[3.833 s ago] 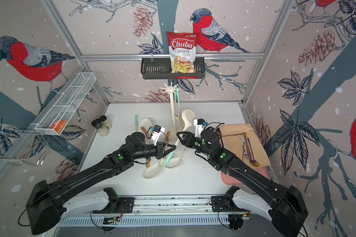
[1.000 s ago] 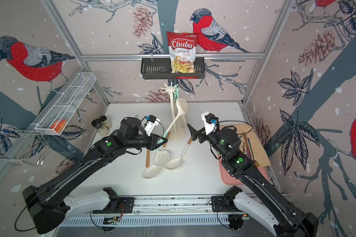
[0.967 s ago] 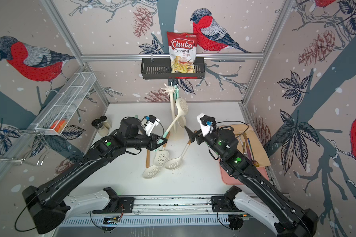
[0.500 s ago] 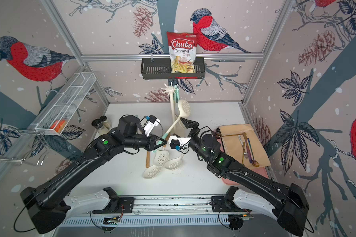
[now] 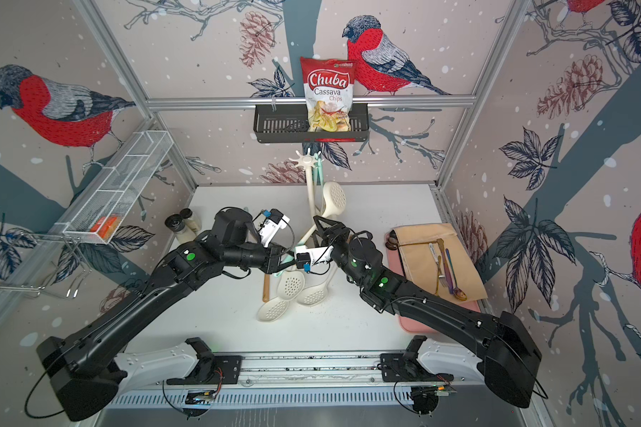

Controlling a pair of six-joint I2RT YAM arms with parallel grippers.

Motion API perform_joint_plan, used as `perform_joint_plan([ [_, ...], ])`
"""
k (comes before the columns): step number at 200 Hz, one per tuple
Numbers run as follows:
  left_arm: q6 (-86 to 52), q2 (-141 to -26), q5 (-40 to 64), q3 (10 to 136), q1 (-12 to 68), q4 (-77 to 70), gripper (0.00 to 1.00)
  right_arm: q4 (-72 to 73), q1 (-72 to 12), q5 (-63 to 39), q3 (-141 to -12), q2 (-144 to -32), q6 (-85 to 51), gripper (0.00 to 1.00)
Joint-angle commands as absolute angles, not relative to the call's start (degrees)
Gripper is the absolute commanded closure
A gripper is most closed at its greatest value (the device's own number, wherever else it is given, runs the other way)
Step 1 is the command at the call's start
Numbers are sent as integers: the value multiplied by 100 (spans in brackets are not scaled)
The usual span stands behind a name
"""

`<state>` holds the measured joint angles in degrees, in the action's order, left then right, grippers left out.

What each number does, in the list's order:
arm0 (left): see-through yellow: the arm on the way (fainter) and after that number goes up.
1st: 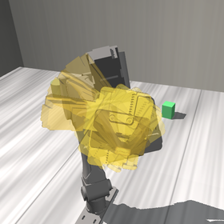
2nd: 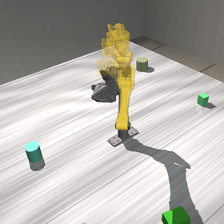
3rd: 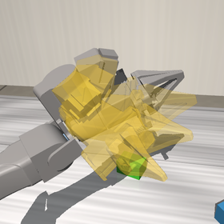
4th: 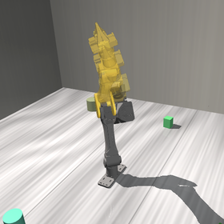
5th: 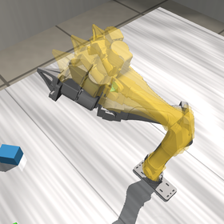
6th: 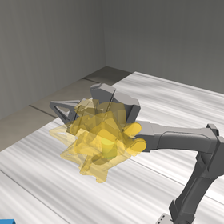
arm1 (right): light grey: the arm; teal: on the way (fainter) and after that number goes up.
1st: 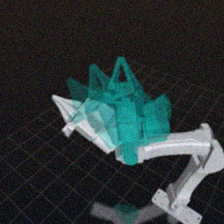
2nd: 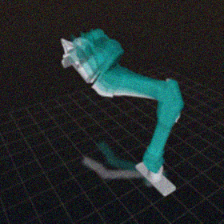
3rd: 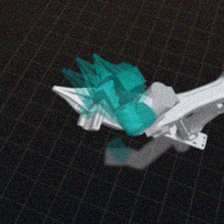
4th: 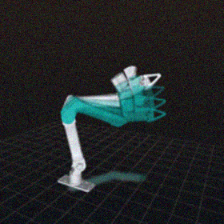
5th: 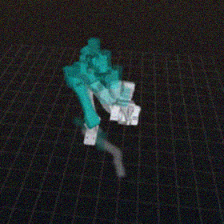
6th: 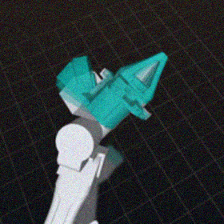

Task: Hang the skimmer on the kitchen utensil rack
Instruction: Pick up the skimmer from the center of the board.

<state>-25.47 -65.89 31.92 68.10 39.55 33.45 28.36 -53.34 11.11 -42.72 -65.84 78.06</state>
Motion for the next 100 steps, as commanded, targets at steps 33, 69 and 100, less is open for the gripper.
perform_joint_plan([
  [33, -2469, -6528, 3418, 6717, 3945, 3033, 100, 3450, -5361, 1121, -4163, -6533, 7632, 96],
  [69, -2438, -6439, 3486, 6759, 3940, 2728, 79, 3360, -5365, 1042, -4040, -6341, 7268, 100],
  [100, -2359, -6299, 3470, 6933, 3942, 2428, 33, 3222, -5360, 958, -4016, -6121, 6306, 100],
])
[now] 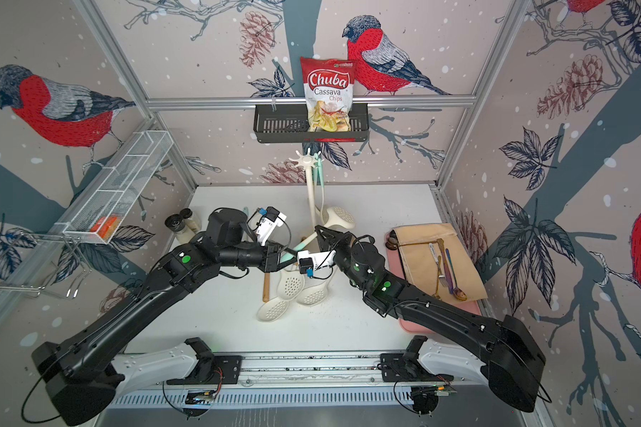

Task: Hang the skimmer on the kitchen utensil rack
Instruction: Pick up the skimmer from the center of the board.

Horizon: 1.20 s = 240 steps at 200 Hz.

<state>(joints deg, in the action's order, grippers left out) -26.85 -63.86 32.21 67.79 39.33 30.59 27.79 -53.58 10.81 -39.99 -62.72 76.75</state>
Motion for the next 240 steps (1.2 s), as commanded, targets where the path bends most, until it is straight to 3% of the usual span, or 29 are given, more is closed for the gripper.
perform_joint_plan([
  [1, -2348, -6292, 3458, 6943, 3944, 2423, 32, 3215, -5361, 949, -4016, -6110, 6269, 100],
  [17, -2256, -6152, 3219, 7057, 3946, 2377, 18, 3091, -5358, 870, -3946, -5942, 5600, 100],
  [29, -2186, -6001, 3000, 7110, 3944, 2349, 14, 3103, -5335, 872, -3838, -5799, 5030, 100],
  [111, -1657, -5309, 2110, 7207, 3946, 1973, 15, 1700, -4785, 83, -3870, -5070, -196, 100],
  [140, -1444, -5675, 2132, 7549, 3939, 1878, 19, 1091, -3771, -2098, -4344, -5223, -1778, 100],
  [156, -1450, -5889, 2342, 7669, 3943, 1665, 21, 1140, -3424, -3392, -4482, -5313, -1991, 99],
  [189, -1574, -6138, 2807, 7774, 3938, 1103, 21, 897, -3092, -5074, -5092, -5787, -2192, 100],
  [240, -1661, -6626, 3320, 8256, 3938, 844, 18, -272, -3374, -5720, -5897, -6279, -1211, 100],
])
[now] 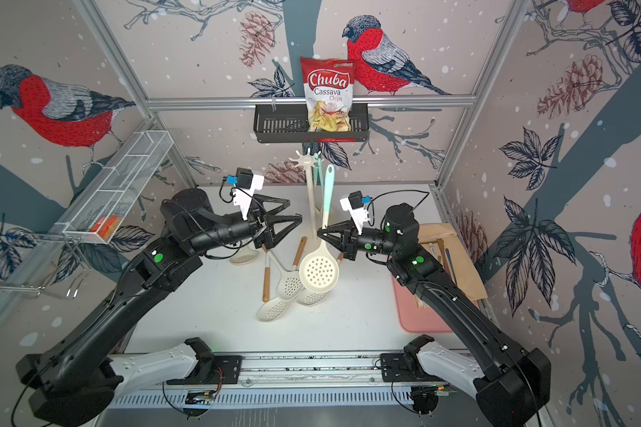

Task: Hang the skimmer on the kitchen utensil rack
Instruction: Pick up the skimmer from the center of the board.

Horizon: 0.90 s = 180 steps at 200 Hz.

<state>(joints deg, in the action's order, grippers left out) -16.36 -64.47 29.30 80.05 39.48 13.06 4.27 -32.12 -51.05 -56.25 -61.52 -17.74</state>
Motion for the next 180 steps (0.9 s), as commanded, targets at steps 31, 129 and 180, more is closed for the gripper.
perform_joint_plan([
  [31, -1683, -6924, 3511, 8562, 3937, 802, 18, -393, -3631, -5736, -6041, -6386, -1086, 100],
  [129, -1987, -7123, 3887, 8485, 3937, 274, 99, -501, -3946, -5485, -6096, -6368, -874, 100],
  [180, -1898, -6995, 3279, 8432, 3937, 602, 100, -112, -3924, -4722, -5896, -6074, -1063, 39],
])
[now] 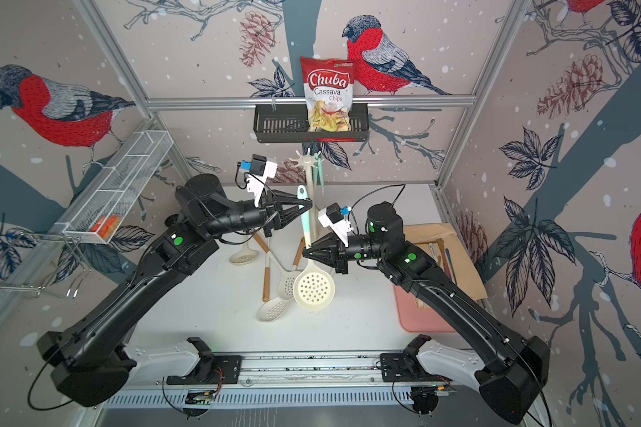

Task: Hang the skimmer on the kitchen utensil rack
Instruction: Pick up the skimmer from the center of the board.

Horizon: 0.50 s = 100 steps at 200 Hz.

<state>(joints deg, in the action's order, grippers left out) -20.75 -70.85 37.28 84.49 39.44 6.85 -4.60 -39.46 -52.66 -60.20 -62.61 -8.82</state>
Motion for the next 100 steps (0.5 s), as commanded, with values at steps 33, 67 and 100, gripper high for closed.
perform_joint_plan([
  [33, -2302, -6748, 1961, 8147, 3937, 679, 100, 1002, -4313, -2363, -5339, -5435, -1418, 31],
  [67, -2872, -6494, 1040, 7617, 3979, 468, 100, 1118, -5668, 865, -5601, -5537, -831, 33],
  [100, -3047, -6390, 691, 7402, 4077, 356, 100, 1087, -6294, 1906, -6076, -6156, -558, 33],
])
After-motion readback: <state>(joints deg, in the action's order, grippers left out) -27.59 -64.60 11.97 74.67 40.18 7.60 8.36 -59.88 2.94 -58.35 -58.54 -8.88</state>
